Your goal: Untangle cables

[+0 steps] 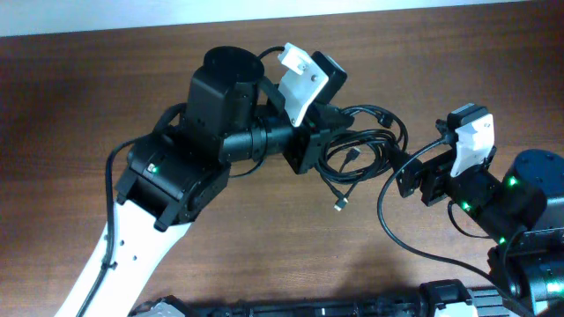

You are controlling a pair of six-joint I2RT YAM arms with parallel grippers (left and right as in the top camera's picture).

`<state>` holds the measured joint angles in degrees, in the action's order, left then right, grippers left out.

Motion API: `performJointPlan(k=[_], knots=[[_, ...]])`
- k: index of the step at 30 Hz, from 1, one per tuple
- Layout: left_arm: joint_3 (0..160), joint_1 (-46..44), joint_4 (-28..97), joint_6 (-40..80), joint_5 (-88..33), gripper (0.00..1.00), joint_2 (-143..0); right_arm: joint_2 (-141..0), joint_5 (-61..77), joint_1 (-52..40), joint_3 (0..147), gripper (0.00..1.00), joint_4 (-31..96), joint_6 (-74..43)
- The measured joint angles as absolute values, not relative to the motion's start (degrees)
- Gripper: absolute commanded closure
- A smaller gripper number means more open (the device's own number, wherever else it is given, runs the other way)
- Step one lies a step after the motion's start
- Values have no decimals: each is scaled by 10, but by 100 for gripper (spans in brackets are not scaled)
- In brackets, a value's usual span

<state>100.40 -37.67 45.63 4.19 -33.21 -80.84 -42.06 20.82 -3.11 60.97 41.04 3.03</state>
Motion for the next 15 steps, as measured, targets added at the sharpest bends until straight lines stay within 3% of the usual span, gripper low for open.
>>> performJointPlan(k=[15], knots=[[1004, -437, 434, 42, -362, 100, -808, -440, 160, -31, 610, 5, 368, 30]])
